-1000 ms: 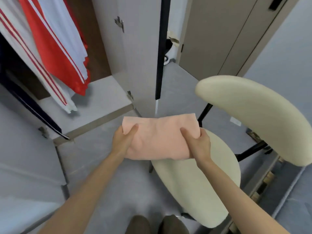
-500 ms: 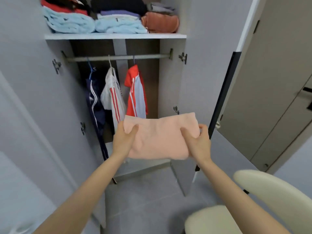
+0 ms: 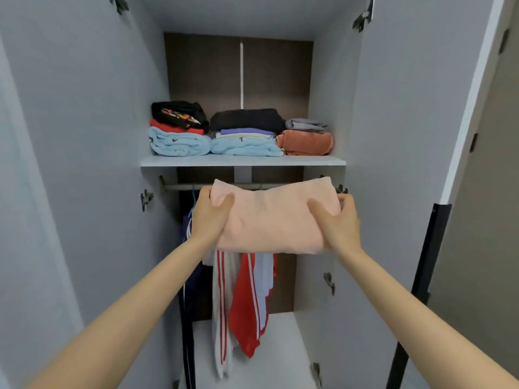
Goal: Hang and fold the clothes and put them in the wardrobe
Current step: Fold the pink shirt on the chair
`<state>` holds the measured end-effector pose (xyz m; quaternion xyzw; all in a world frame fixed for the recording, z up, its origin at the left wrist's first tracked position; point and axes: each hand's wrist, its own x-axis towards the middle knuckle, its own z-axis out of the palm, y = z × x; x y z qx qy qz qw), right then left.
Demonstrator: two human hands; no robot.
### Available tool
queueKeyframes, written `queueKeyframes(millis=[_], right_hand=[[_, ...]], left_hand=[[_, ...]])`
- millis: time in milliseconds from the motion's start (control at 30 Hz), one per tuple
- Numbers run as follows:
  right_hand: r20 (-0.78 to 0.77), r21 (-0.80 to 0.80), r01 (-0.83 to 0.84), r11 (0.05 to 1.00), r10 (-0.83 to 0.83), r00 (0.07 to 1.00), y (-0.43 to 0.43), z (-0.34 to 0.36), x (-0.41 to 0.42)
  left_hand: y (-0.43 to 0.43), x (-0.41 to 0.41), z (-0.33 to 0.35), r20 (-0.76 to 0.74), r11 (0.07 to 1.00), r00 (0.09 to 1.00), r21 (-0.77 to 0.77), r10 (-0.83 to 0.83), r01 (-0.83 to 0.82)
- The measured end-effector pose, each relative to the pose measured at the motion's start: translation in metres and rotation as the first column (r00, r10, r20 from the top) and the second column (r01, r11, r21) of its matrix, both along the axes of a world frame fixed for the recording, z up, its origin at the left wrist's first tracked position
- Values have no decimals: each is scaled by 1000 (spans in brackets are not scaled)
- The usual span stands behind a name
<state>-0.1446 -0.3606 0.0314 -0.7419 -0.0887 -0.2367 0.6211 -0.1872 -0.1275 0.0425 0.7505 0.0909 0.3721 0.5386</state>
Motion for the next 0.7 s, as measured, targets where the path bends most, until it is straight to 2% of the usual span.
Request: queueKeyframes(millis=[367,533,700], right_hand=[[195,1,-8,1000,8,981,46,114,134],[207,38,22,999,-30,978,93,150,209],[229,106,-7,994,-17,973,141,193,287]], left_hand=[[47,127,107,151,995,986,70,65,-76],[92,199,150,218,979,969,142,112,-145],[142,277,198,268,985,961,134,73,-112]])
